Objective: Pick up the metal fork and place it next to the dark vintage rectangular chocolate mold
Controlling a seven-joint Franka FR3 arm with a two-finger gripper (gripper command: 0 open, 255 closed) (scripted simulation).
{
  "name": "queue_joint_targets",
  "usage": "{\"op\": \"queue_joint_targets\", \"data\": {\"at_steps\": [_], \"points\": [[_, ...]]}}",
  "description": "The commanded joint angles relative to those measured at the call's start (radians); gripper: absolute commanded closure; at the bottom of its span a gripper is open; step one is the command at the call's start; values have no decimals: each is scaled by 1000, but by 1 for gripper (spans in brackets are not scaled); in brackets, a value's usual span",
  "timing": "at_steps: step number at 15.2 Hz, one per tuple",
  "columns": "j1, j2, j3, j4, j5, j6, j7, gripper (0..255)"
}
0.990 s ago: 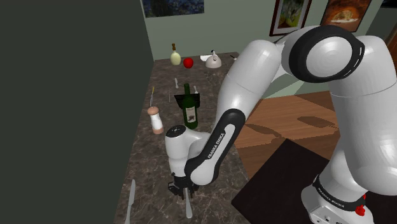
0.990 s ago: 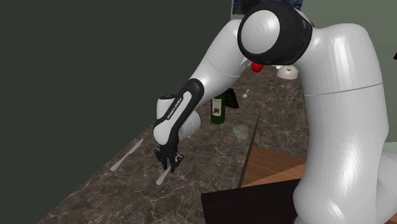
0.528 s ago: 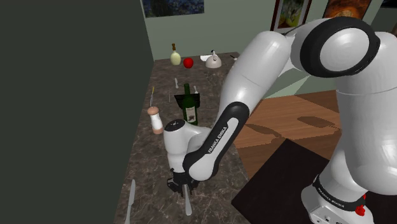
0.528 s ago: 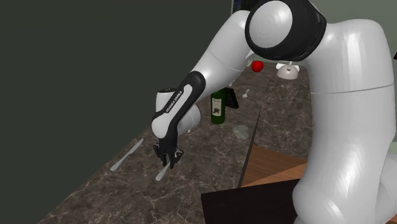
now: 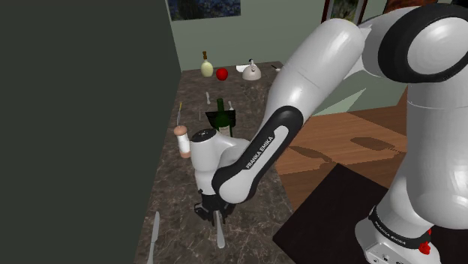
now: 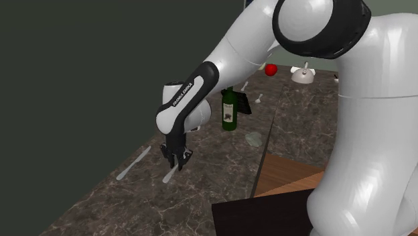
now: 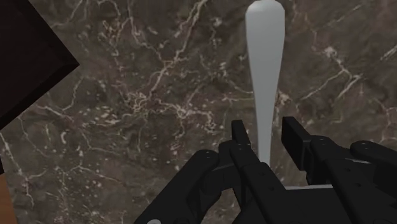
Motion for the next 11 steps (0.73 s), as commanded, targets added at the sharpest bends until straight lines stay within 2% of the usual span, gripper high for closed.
{"op": "queue_joint_targets", "data": {"at_steps": [1, 11], "points": [[-7, -25, 10, -1, 15, -22, -6, 255], [-38, -137, 46, 15, 84, -140, -41, 255]]}}
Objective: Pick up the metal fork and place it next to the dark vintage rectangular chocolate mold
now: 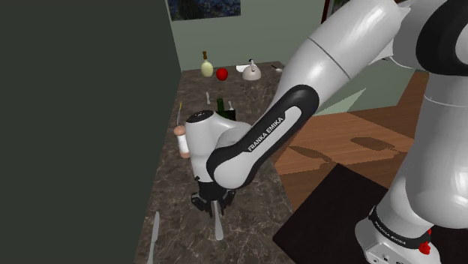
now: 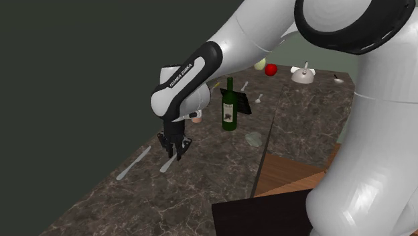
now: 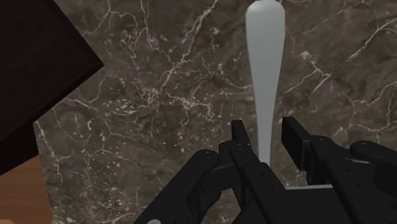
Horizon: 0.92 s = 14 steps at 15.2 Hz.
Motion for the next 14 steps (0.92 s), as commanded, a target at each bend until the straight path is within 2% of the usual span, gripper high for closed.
{"op": "queue_joint_targets", "data": {"at_steps": [1, 14], "points": [[-6, -20, 4, 8, 12, -26, -8, 255], [-27, -142, 21, 65, 81, -191, -40, 255]]}}
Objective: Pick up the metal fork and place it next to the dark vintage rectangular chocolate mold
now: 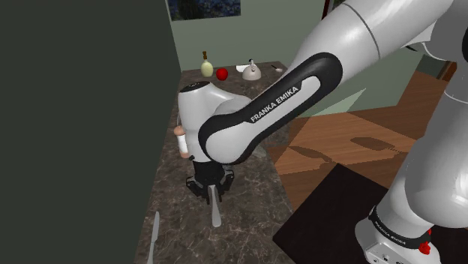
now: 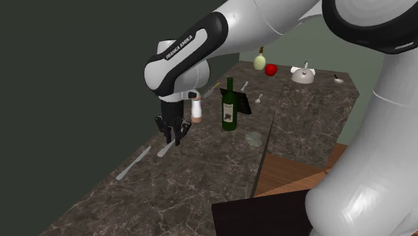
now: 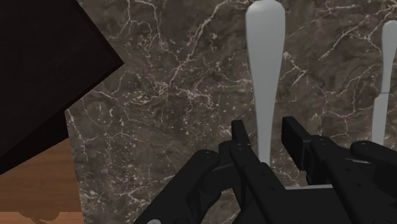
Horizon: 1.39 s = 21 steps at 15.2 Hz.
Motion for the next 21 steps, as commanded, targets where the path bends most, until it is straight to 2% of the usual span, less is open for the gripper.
{"op": "queue_joint_targets", "data": {"at_steps": [1, 19, 21], "points": [[-1, -15, 1, 14, 7, -27, -2, 255], [-14, -118, -4, 149, 52, -254, -13, 255], [-38, -124, -29, 145, 52, -262, -62, 255]]}}
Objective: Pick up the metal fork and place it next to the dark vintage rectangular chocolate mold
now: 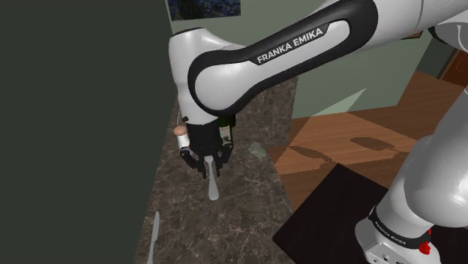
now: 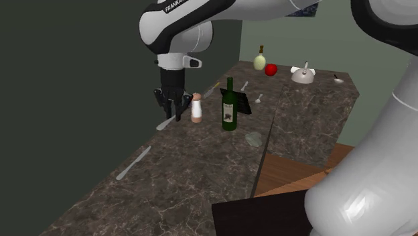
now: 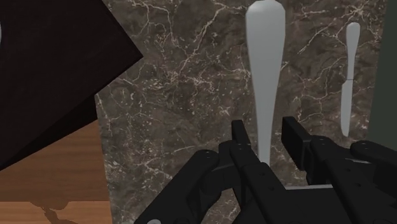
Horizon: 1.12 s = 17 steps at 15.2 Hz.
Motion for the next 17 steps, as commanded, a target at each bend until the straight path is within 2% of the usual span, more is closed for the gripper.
{"op": "queue_joint_targets", "data": {"at_steps": [1, 9, 17], "points": [[-22, -4, -23, 1, -1, -11, -45, 255], [-115, 22, -118, 35, -28, -45, -219, 255], [-201, 109, -202, 143, -73, -90, -369, 255]]}}
